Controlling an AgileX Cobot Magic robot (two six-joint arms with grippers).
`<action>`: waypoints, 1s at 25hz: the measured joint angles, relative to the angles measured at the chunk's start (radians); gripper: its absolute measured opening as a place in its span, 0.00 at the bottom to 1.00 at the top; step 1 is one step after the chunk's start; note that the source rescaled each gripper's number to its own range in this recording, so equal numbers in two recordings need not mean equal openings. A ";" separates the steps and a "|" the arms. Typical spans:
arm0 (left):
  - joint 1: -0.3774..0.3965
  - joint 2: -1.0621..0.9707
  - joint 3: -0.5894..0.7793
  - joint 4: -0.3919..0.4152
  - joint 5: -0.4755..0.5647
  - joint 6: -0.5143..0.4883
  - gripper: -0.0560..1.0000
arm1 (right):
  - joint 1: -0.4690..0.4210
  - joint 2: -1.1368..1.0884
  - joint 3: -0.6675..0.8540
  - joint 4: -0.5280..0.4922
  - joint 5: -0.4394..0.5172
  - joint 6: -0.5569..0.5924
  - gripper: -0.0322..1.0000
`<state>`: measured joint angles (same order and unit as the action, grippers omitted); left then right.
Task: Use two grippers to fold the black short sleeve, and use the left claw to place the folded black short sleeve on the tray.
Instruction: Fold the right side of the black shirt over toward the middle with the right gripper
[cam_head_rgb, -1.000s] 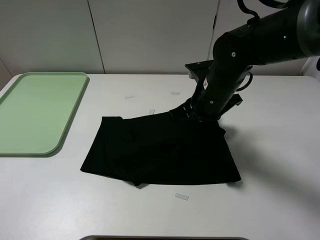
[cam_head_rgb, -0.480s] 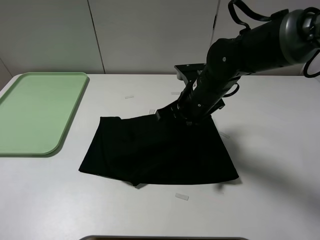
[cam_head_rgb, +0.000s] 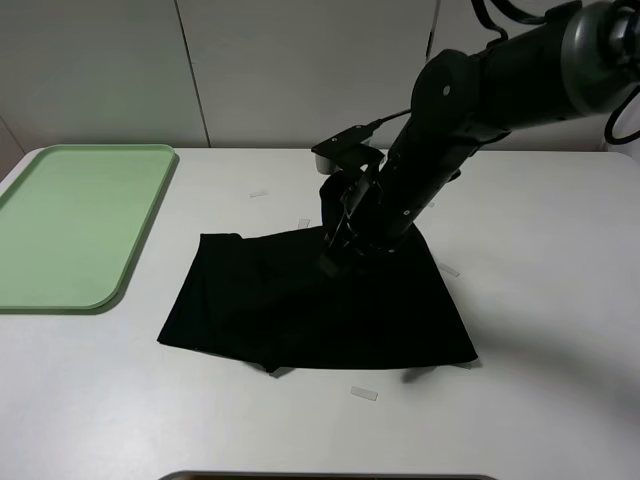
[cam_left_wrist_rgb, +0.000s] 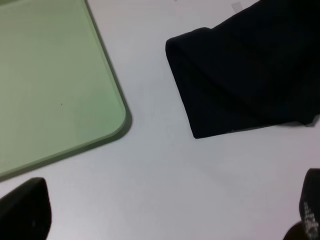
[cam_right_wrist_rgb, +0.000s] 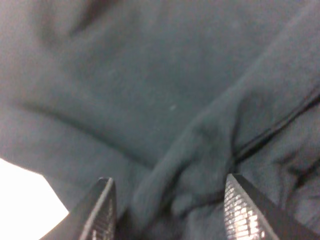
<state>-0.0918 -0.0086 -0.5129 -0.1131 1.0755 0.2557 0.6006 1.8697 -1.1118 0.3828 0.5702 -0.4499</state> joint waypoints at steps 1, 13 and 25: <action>0.000 0.000 0.000 0.000 0.000 0.000 1.00 | 0.000 -0.001 -0.013 0.000 0.034 -0.036 0.55; 0.000 0.000 0.000 0.001 0.000 0.000 1.00 | -0.070 -0.069 -0.139 -0.093 0.246 -0.267 0.55; 0.000 0.000 0.000 0.030 0.000 0.000 1.00 | -0.108 -0.068 0.079 -0.505 -0.011 0.540 0.55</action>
<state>-0.0918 -0.0086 -0.5129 -0.0836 1.0755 0.2557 0.4928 1.8016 -1.0331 -0.1223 0.5595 0.0898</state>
